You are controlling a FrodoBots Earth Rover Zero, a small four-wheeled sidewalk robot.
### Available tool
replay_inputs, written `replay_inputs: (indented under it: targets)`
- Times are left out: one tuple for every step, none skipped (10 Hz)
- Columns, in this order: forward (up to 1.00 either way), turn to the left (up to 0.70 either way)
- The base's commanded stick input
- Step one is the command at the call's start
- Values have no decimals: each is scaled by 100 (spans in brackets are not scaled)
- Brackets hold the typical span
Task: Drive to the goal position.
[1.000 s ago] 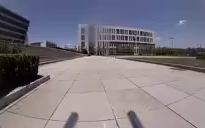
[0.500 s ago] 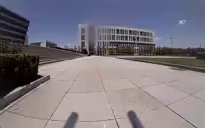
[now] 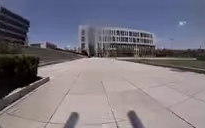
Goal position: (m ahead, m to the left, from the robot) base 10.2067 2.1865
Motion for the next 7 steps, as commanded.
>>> replay_inputs:
  targets:
    - [70, 0]
    - [70, 0]
    - [70, 0]
    - [70, 25]
    - [70, 27]
    - [70, 27]
    - [70, 27]
